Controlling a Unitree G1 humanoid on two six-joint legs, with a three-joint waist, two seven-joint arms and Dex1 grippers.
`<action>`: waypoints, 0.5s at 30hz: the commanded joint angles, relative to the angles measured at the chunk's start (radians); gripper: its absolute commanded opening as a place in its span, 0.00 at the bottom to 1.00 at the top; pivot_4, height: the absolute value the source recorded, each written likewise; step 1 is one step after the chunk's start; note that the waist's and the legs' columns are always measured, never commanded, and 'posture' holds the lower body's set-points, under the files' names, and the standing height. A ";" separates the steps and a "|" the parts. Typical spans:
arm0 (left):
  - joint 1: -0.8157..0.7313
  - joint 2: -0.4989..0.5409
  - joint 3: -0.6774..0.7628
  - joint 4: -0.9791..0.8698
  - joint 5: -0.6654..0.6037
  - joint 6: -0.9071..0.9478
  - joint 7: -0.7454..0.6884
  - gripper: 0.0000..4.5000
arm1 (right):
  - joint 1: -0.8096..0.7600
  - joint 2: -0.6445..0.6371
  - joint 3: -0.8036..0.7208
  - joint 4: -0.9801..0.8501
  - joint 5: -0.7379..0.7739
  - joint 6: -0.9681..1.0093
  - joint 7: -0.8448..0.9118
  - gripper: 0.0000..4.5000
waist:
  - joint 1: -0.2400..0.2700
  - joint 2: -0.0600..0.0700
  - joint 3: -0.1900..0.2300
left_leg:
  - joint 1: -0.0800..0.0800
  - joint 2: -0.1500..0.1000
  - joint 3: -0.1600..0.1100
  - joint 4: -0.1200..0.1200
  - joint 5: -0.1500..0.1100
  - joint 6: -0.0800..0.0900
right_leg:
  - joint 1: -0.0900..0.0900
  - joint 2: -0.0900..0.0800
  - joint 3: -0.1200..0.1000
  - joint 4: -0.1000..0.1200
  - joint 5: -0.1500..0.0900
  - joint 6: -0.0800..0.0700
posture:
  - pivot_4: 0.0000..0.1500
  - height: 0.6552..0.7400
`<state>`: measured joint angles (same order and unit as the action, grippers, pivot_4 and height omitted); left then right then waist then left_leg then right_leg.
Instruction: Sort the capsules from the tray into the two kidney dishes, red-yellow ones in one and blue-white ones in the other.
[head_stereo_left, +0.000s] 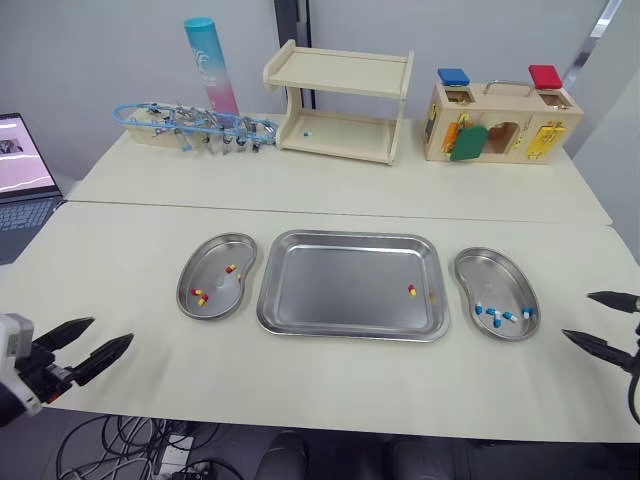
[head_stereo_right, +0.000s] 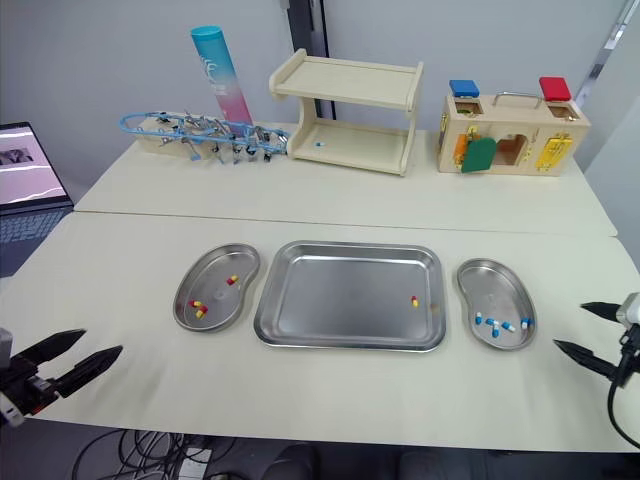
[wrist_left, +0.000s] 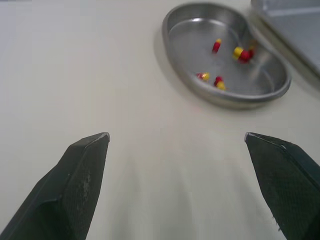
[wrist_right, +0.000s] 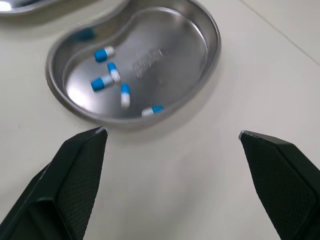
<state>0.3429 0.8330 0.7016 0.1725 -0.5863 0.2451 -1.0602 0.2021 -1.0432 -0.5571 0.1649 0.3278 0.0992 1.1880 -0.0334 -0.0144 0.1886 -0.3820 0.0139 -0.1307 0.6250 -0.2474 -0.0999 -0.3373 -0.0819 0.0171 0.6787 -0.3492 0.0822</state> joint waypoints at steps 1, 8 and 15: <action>0.007 0.016 0.042 0.025 0.012 -0.038 -0.023 1.00 | -0.014 -0.028 -0.022 0.050 -0.010 -0.053 0.024 0.99 | 0.000 0.000 0.000 | 0.000 0.000 0.000 0.000 0.000 0.000 | 0.000 0.000 0.000 0.000 0.000 0.000 | 1.00 1.00; 0.023 0.008 0.055 0.054 0.014 -0.057 -0.040 1.00 | -0.004 -0.016 -0.014 0.057 -0.010 -0.062 0.034 0.99 | 0.000 0.000 0.000 | 0.000 0.000 0.000 0.000 0.000 0.000 | 0.000 0.000 0.000 0.000 0.000 0.000 | 1.00 1.00; 0.044 -0.008 0.046 0.001 0.000 -0.043 -0.053 1.00 | 0.009 -0.025 -0.016 0.093 -0.023 -0.066 0.044 0.99 | 0.000 0.000 0.000 | 0.000 0.000 0.000 0.000 0.000 0.000 | 0.000 0.000 0.000 0.000 0.000 0.000 | 1.00 1.00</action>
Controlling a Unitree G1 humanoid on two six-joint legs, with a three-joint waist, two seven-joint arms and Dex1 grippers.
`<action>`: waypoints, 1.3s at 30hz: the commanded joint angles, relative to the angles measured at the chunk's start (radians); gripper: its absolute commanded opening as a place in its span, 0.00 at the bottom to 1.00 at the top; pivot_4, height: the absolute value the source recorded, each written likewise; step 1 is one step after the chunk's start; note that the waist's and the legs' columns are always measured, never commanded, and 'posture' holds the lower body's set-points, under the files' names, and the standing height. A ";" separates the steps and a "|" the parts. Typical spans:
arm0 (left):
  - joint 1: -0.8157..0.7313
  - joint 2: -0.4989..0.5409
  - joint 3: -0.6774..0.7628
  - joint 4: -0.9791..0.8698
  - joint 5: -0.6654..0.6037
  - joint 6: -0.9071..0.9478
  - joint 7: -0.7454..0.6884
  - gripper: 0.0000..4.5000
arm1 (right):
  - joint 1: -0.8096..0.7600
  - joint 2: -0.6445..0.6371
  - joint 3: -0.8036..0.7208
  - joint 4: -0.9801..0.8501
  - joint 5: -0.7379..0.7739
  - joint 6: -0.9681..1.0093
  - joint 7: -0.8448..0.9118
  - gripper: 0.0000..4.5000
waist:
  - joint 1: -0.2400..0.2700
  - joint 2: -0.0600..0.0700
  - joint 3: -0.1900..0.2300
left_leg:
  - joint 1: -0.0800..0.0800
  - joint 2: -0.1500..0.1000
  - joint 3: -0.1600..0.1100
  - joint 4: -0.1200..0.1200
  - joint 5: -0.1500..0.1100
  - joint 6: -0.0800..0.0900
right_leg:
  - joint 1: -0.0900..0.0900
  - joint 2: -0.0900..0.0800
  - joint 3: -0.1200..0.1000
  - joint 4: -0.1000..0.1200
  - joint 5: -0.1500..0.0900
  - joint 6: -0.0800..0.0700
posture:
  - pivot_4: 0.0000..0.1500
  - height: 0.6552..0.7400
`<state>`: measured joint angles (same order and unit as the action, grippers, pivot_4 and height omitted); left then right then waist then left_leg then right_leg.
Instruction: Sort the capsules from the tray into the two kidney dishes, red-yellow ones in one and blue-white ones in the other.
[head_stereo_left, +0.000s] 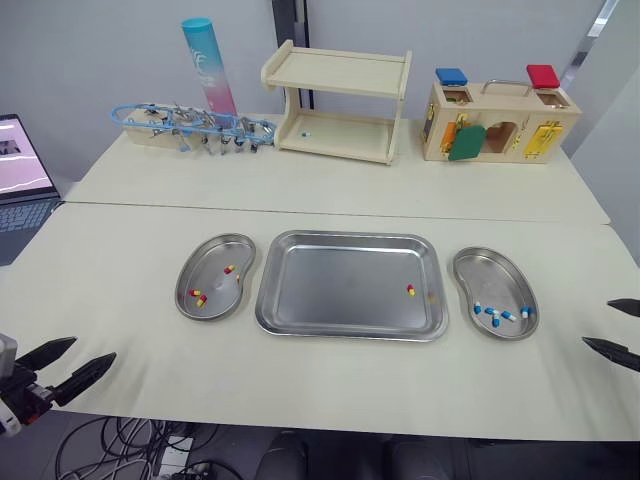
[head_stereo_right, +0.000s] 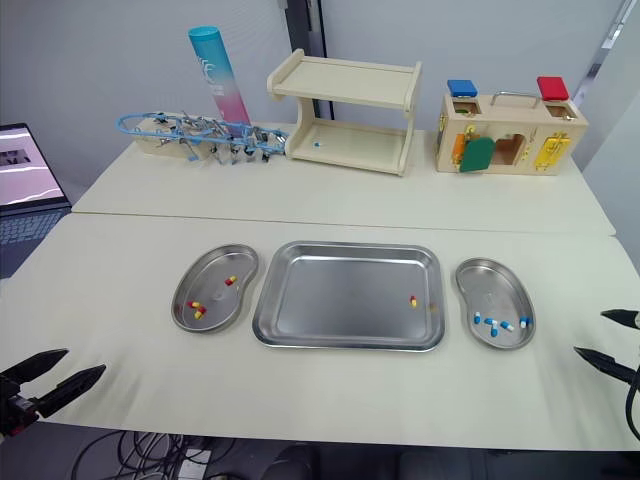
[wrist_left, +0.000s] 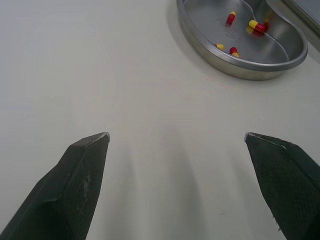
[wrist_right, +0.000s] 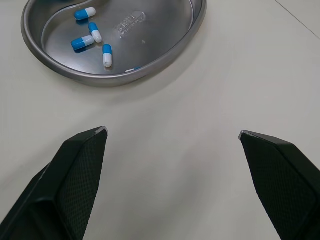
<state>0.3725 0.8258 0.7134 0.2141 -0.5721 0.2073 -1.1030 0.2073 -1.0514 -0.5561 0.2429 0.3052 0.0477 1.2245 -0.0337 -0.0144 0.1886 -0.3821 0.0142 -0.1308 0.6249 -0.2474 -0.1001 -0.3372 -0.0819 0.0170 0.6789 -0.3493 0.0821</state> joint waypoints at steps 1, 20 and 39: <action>0.017 -0.002 0.033 -0.049 -0.016 -0.003 -0.013 1.00 | 0.006 -0.017 -0.019 0.017 -0.002 -0.017 0.006 0.99 | 0.000 0.000 0.000 | 0.000 0.000 0.000 0.000 0.000 0.000 | 0.000 0.000 0.000 0.000 0.000 0.000 | 1.00 1.00; -0.016 -0.048 -0.065 -0.288 -0.053 0.071 -0.025 1.00 | 0.020 -0.003 -0.014 0.019 -0.005 -0.044 -0.006 0.99 | 0.001 0.000 0.000 | 0.000 0.000 0.000 0.000 0.000 0.000 | 0.000 0.000 0.000 0.000 0.000 0.000 | 1.00 1.00; -0.190 -0.048 -0.269 -0.554 -0.123 0.163 0.007 1.00 | 0.056 0.065 -0.041 -0.261 0.087 0.056 -0.049 0.99 | 0.002 0.000 0.000 | 0.000 0.000 0.000 0.001 0.000 0.000 | 0.000 0.000 0.000 0.000 0.000 0.000 | 1.00 1.00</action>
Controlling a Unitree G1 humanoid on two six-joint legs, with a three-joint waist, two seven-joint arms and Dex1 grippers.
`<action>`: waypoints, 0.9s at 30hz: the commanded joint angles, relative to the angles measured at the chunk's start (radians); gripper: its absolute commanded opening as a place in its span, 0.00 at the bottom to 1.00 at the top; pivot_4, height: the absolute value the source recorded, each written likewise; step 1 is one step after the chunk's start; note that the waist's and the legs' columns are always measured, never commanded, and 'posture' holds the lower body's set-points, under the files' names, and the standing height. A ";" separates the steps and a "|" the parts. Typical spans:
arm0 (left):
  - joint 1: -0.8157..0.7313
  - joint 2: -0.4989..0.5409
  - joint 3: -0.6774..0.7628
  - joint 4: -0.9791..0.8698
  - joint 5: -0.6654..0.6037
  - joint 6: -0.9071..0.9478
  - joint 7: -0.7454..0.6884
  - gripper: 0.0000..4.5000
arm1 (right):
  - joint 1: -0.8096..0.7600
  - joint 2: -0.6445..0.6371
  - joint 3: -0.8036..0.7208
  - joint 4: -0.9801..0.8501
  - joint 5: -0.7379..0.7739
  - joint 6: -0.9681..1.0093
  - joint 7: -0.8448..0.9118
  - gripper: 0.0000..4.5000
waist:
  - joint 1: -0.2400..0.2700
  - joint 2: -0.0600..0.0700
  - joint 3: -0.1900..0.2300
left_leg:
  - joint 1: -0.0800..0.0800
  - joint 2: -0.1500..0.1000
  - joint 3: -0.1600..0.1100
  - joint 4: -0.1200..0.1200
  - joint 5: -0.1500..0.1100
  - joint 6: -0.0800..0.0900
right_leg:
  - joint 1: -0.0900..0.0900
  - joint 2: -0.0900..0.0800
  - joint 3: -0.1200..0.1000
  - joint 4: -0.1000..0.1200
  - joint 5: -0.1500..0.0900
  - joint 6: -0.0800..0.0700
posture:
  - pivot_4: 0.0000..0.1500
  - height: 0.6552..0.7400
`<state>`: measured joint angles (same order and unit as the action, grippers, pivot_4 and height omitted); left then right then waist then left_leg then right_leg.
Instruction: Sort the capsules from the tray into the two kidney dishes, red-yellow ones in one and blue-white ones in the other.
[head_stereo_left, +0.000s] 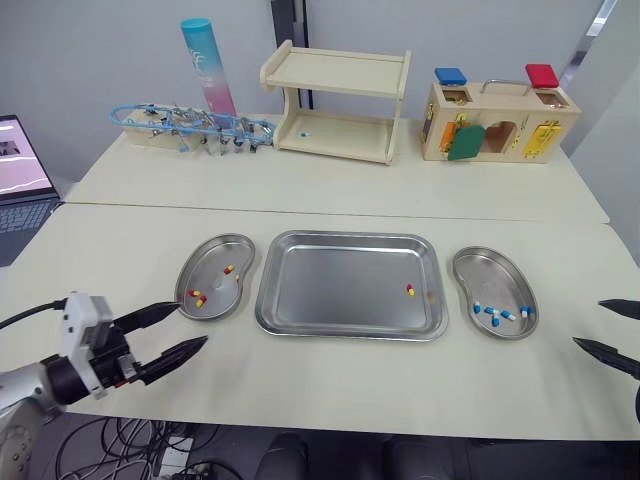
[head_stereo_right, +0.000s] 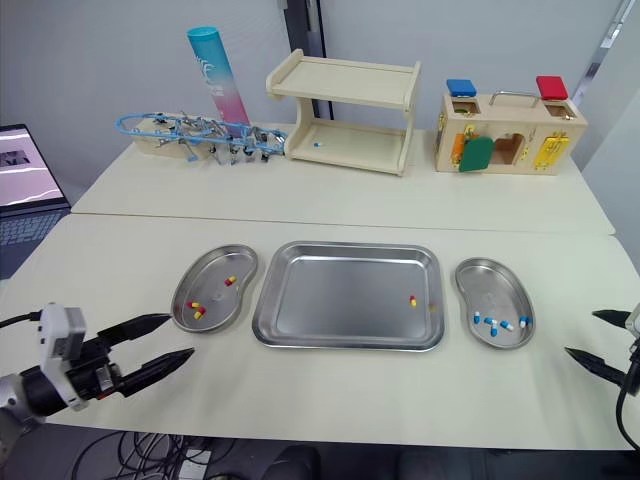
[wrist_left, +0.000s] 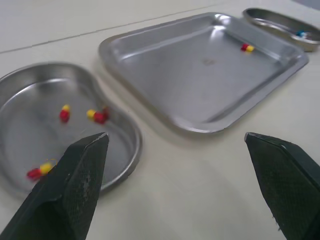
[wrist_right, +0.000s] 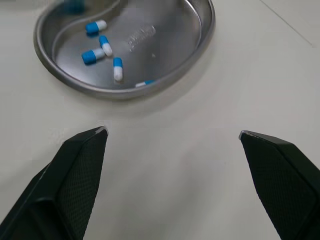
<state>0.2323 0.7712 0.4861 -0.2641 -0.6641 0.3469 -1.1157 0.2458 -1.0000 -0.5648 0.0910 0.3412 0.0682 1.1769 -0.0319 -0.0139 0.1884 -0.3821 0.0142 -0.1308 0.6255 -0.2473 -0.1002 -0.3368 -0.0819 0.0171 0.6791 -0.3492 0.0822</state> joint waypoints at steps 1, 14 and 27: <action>-0.078 0.010 -0.065 -0.090 -0.036 0.037 0.026 1.00 | 0.032 0.024 -0.036 -0.161 0.068 0.060 -0.006 0.99 | 0.001 0.000 0.000 | 0.000 0.000 0.000 0.000 0.000 0.000 | 0.000 0.000 0.000 0.000 0.000 0.000 | 1.00 1.00; -0.493 -0.009 -0.411 -0.038 0.018 0.203 0.067 1.00 | 0.284 0.316 0.062 -0.663 0.110 0.008 -0.100 0.99 | 0.000 0.000 0.000 | 0.000 0.000 -0.001 0.001 0.000 0.000 | 0.001 0.000 -0.001 0.000 0.000 0.000 | 1.00 1.00; -0.781 -0.220 -0.731 0.134 0.198 0.187 0.065 0.91 | 0.285 0.363 0.153 -0.602 0.046 -0.069 -0.163 1.00 | 0.004 -0.001 0.000 | -0.001 -0.001 -0.002 0.002 0.000 0.000 | 0.001 0.000 -0.001 0.000 0.000 0.001 | 1.00 1.00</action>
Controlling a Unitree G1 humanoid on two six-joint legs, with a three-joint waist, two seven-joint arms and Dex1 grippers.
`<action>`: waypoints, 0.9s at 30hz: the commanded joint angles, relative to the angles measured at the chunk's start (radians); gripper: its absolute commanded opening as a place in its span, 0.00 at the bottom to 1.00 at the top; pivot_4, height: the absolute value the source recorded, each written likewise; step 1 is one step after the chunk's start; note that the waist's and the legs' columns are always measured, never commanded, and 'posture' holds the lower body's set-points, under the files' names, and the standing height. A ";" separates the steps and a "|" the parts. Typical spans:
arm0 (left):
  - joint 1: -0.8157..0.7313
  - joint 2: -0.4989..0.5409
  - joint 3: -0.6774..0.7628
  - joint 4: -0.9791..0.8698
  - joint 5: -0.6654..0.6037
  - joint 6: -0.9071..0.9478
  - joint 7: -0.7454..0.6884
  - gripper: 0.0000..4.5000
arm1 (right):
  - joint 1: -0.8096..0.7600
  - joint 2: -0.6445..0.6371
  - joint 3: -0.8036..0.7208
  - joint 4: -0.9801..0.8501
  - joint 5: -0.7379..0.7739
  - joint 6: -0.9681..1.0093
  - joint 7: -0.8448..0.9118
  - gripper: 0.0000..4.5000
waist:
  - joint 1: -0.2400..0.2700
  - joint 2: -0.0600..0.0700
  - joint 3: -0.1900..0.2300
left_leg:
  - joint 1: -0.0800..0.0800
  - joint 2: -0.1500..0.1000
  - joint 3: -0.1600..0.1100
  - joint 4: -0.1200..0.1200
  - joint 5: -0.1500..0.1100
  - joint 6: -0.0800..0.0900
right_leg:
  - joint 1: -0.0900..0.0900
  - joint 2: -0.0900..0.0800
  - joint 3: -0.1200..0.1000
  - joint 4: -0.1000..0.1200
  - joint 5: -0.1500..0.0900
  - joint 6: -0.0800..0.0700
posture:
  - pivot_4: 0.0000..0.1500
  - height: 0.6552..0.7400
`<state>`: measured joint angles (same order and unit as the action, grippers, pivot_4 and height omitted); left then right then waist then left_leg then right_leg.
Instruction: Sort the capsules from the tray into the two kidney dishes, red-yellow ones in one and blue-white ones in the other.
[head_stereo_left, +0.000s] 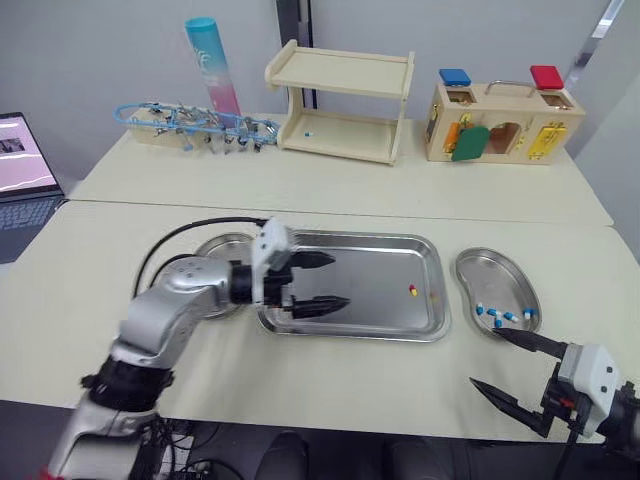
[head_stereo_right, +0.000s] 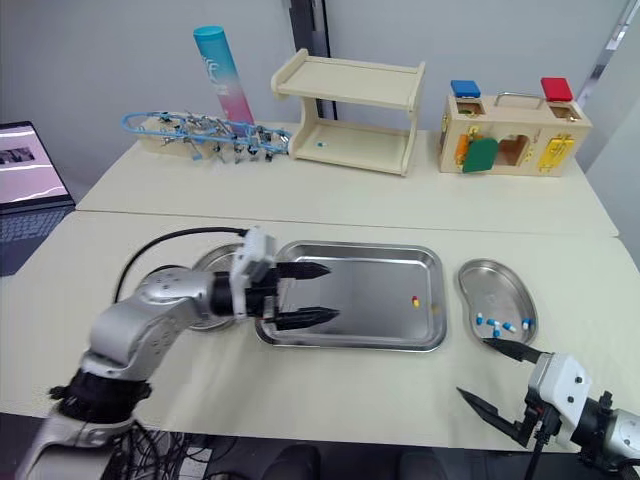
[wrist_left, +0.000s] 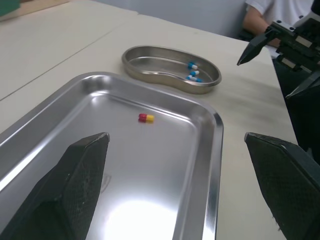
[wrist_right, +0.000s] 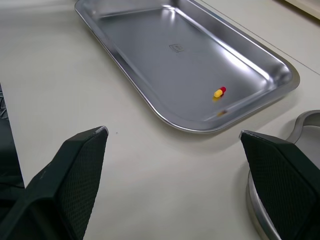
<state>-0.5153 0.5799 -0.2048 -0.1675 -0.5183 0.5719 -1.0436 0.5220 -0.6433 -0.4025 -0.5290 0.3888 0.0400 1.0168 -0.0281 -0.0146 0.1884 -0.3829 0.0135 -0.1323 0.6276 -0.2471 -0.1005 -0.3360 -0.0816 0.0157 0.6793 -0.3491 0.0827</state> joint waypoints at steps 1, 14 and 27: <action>-0.047 -0.049 -0.053 0.060 0.068 -0.044 0.000 0.86 | 0.012 0.008 -0.008 0.026 -0.003 -0.052 -0.001 1.00 | -0.001 0.000 0.000 | 0.000 0.000 0.000 0.000 0.000 0.000 | 0.000 0.000 0.000 0.000 0.000 0.000 | 1.00 1.00; -0.241 -0.327 -0.171 0.487 0.313 -0.237 0.046 0.57 | 0.070 0.044 0.035 0.120 -0.030 -0.197 0.004 1.00 | -0.004 0.000 0.000 | 0.000 0.000 0.000 0.001 0.000 0.000 | 0.000 0.000 0.000 0.000 0.000 0.000 | 1.00 1.00; -0.375 -0.517 -0.178 0.874 0.452 -0.401 0.026 0.57 | 0.118 0.055 0.071 0.075 -0.048 -0.206 -0.044 1.00 | -0.004 0.000 0.000 | 0.000 -0.001 0.000 0.001 0.000 0.000 | 0.000 0.000 0.000 0.000 0.000 0.001 | 1.00 1.00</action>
<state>-0.8654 0.0718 -0.3800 0.6969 -0.0830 0.2112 -1.0146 0.6311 -0.5864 -0.3296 -0.4156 0.3337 -0.1611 0.9826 -0.0318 -0.0150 0.1887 -0.3831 0.0127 -0.1323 0.6283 -0.2471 -0.1005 -0.3362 -0.0817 0.0160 0.6794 -0.3492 0.0836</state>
